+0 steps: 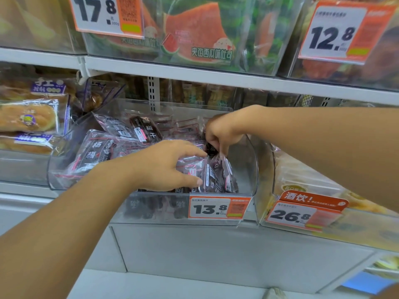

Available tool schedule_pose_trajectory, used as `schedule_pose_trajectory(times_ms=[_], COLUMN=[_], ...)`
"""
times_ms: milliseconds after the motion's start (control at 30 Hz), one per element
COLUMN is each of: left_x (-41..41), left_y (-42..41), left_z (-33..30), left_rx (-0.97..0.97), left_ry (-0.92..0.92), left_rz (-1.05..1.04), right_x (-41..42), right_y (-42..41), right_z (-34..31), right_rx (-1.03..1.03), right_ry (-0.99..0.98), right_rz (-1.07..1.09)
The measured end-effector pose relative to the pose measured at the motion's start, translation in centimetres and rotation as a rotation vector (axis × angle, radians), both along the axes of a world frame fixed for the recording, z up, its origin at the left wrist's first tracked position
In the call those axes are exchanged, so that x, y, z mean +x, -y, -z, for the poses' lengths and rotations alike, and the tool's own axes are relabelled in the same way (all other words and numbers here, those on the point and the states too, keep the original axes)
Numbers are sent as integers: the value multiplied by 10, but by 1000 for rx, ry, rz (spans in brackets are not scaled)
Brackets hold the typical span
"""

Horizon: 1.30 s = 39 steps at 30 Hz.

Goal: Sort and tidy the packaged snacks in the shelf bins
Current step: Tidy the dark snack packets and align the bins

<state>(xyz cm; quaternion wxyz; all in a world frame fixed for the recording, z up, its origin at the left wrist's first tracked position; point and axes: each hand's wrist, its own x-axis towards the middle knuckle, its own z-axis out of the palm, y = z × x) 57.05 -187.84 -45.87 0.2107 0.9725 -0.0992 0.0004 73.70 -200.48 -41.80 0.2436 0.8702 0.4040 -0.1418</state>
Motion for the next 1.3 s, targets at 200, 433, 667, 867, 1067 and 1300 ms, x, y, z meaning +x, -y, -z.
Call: schedule_pose_trajectory(times_ms=[200, 433, 667, 867, 1067, 1300], left_x=[3, 12, 6, 5, 13, 20], left_y=[9, 21, 15, 19, 22, 19], left_z=[0, 2, 1, 1, 0, -6], left_rx=[-182, -68, -31, -85, -480, -470], left_ry=[90, 120, 69, 104, 350, 638], left_rz=[-57, -43, -26, -87, -358, -280], right_x=[-10, -26, -24, -18, -47, -75], right_y=[22, 20, 16, 41, 62, 72], right_z=[-13, 6, -3, -22, -27, -25], right_rx=[137, -26, 37, 340, 660, 1019], right_ry=[128, -41, 91, 230, 309, -310], right_rz=[-167, -196, -263, -234, -127, 139])
